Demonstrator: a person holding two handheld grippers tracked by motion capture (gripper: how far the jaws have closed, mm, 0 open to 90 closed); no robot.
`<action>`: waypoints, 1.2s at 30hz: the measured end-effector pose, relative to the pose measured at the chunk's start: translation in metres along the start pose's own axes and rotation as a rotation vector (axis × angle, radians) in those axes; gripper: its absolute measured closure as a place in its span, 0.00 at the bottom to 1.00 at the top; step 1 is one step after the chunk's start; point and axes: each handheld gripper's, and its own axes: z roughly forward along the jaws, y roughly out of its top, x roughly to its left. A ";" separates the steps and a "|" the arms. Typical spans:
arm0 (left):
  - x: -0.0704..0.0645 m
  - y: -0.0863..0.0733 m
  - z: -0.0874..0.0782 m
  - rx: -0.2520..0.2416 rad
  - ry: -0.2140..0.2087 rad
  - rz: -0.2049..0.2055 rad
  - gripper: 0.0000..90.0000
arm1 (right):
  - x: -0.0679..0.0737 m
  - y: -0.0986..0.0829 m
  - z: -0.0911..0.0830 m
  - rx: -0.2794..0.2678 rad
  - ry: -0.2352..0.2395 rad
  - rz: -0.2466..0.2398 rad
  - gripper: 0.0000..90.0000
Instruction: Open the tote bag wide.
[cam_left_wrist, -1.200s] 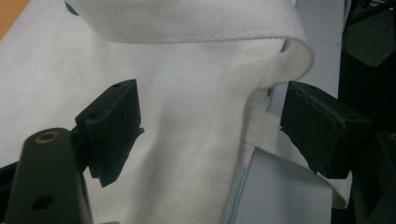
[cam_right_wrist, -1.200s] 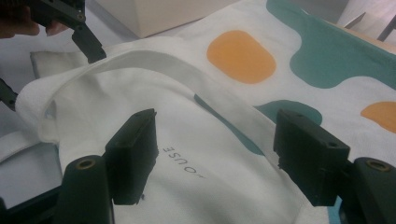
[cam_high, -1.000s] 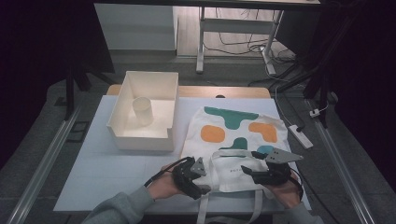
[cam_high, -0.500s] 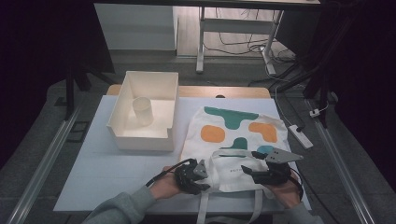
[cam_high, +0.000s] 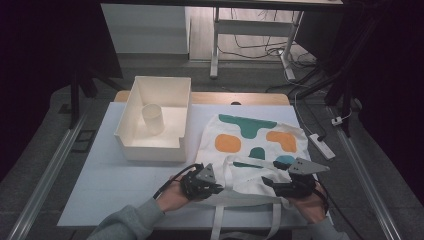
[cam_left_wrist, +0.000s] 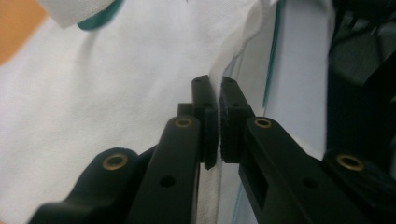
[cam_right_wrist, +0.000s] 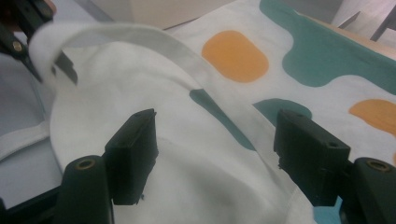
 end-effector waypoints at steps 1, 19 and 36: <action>0.002 0.000 -0.003 -0.019 -0.003 -0.015 0.96 | 0.000 0.000 0.000 0.000 0.000 0.000 0.33; 0.020 -0.005 -0.014 -0.099 0.014 -0.128 0.96 | 0.030 0.027 -0.029 0.096 0.039 -0.071 0.35; 0.022 -0.006 -0.014 -0.103 0.026 -0.136 0.96 | 0.022 0.007 -0.004 0.185 -0.028 -0.079 0.39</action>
